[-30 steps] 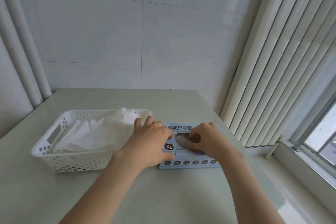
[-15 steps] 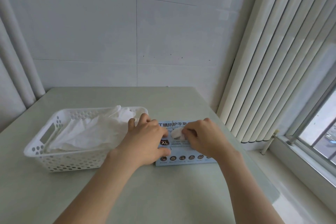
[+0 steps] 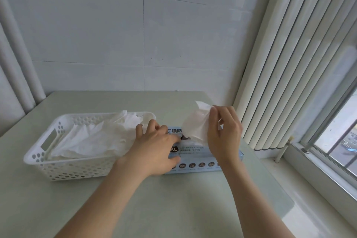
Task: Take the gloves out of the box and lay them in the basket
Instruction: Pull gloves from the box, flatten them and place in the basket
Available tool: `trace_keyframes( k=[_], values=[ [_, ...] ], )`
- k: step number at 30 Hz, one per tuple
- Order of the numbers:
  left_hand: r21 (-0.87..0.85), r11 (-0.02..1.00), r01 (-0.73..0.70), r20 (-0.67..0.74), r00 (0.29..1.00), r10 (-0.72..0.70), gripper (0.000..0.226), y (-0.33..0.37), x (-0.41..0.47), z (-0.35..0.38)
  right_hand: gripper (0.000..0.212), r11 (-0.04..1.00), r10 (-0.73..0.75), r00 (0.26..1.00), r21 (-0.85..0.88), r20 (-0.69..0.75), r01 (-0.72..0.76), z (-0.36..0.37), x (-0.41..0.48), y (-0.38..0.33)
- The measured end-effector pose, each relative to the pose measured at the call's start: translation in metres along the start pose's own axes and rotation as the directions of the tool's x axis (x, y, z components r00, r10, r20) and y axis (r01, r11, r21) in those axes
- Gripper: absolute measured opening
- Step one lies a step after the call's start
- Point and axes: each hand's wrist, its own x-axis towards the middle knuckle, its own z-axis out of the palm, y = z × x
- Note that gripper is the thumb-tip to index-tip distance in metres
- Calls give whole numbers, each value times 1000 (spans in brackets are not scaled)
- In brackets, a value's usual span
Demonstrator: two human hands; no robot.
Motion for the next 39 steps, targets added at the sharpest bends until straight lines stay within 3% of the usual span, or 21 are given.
trace_keyframes(
  k=[6, 9, 12, 16, 19, 23, 28, 32, 35, 39],
  values=[
    [34, 999, 31, -34, 999, -29, 57, 3, 1, 0, 37, 950, 246, 969, 204, -25, -236, -2, 6, -16],
    [-42, 998, 38, -105, 994, -42, 55, 4, 2, -7, 43, 896, 347, 938, 288, 22, -338, -1, 7, -23],
    [-276, 960, -47, -216, 976, -14, 32, 5, 0, -19, 36, 848, 416, 904, 318, 95, -424, 7, 2, -26],
    [-745, 655, -125, -235, 968, -83, 31, 13, -7, -34, 29, 753, 507, 841, 379, 188, -538, 17, -5, -35],
    [-771, 625, -124, -224, 971, -84, 31, 15, -5, -32, 28, 753, 481, 848, 392, 221, -529, 20, -9, -48],
    [-753, 653, -81, -274, 941, -199, 9, 8, 5, -21, 24, 733, 442, 854, 439, 273, -520, 19, -14, -58],
    [-792, 605, -86, -359, 867, -346, 9, -4, 8, -25, 29, 771, 445, 854, 371, 270, -518, 17, -14, -46],
    [-801, 586, -118, -422, 806, -415, 15, -11, 6, -31, 36, 723, 348, 870, 491, 350, -487, 10, -11, -41],
    [-837, 537, -104, -377, 821, -429, 19, -14, 6, -32, 39, 655, 362, 830, 518, 424, -551, 9, -8, -45],
    [-882, 462, -94, -340, 805, -486, 21, -17, 8, -32, 22, 618, 379, 755, 461, 535, -637, 7, -9, -47]
  ],
)
